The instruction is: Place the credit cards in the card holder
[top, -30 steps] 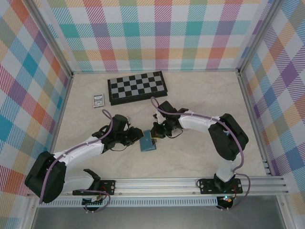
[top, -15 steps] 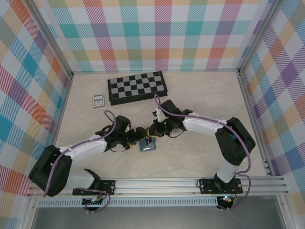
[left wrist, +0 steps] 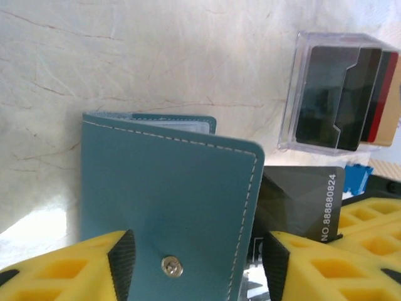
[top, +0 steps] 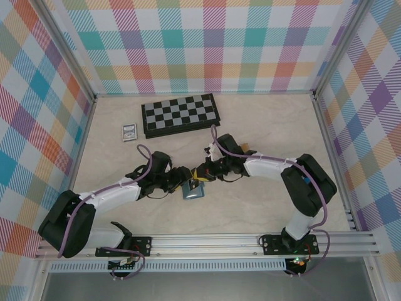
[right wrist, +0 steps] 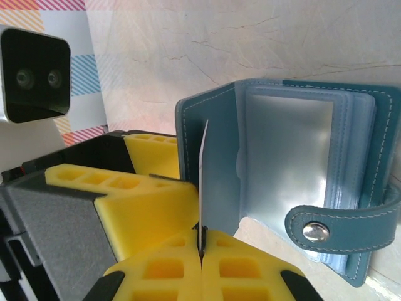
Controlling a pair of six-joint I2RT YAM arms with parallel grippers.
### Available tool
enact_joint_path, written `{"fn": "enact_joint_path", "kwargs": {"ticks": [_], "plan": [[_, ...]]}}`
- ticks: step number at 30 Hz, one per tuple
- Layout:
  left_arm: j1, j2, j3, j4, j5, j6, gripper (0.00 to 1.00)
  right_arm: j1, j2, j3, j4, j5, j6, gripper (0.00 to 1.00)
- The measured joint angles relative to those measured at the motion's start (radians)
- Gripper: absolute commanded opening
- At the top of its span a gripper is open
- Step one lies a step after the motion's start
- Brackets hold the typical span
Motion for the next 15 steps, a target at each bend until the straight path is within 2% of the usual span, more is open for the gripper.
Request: {"fn": "enact_joint_path", "kwargs": {"ticks": [7, 12, 15], "plan": [[0.003, -0.003, 0.000, 0.018, 0.000, -0.006, 0.21, -0.011, 0.004, -0.002, 0.025, -0.032, 0.023, 0.05], [0.005, -0.005, 0.000, 0.019, -0.002, -0.005, 0.01, -0.015, 0.013, -0.002, 0.037, -0.052, 0.029, 0.05], [0.006, -0.007, 0.000, 0.017, -0.002, -0.001, 0.00, -0.016, 0.013, -0.002, 0.037, -0.055, 0.029, 0.05]]}}
